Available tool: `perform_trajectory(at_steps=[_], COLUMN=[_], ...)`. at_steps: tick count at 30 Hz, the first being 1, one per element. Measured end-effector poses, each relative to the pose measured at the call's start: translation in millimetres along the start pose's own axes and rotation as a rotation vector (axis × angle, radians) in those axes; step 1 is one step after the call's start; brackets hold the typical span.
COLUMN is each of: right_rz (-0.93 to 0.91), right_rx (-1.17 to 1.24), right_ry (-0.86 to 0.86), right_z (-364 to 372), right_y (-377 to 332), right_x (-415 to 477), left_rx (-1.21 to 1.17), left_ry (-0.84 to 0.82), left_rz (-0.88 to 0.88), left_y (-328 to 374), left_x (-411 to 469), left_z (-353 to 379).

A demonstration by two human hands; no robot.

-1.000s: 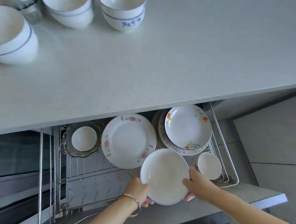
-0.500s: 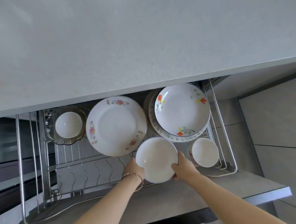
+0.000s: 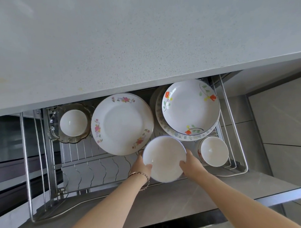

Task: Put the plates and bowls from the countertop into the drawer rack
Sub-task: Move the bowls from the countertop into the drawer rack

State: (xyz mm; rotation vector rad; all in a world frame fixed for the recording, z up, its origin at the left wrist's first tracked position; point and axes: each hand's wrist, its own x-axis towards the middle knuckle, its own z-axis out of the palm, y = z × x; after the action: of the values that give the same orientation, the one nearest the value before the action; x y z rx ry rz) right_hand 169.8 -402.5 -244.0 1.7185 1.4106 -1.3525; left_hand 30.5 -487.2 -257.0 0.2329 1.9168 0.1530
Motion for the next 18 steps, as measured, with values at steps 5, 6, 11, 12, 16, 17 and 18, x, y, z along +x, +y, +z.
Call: perform_trajectory(at_steps=[5, 6, 11, 12, 16, 17, 18], right_rz=[-0.015, -0.074, -0.403, -0.439, -0.595, -0.631, -0.659], right_rx=[-0.309, -0.383, -0.465, -0.436, -0.325, -0.3, -0.273], right_ry=[0.191, 0.238, 0.175, 0.143, 0.121, 0.125, 0.123], right_z=[-5.7, -7.7, -15.8, -15.4, -7.4, -3.8, 0.5], right_y=[-26.9, -36.5, -123.4, -145.3, -241.6, -265.7, -289.4], right_x=[-31.5, -41.2, -97.6, -108.7, -144.7, -149.8, -152.2], left_rx=[0.086, 0.089, -0.166, -0.267, -0.521, -0.56, -0.599], left_ry=[-0.017, 0.002, 0.132, 0.161, 0.337, 0.382, 0.42], left_rz=[0.051, 0.087, 0.258, 0.277, 0.338, 0.351, 0.356], left_y=[4.1, 5.7, 15.6, 18.2, 23.1, 22.4, 21.6], left_x=[-15.9, -21.1, -52.4, -59.3, -80.2, -82.6, -83.0], left_z=[-22.7, -32.9, -122.1, -145.0, -253.3, -281.5, -308.3])
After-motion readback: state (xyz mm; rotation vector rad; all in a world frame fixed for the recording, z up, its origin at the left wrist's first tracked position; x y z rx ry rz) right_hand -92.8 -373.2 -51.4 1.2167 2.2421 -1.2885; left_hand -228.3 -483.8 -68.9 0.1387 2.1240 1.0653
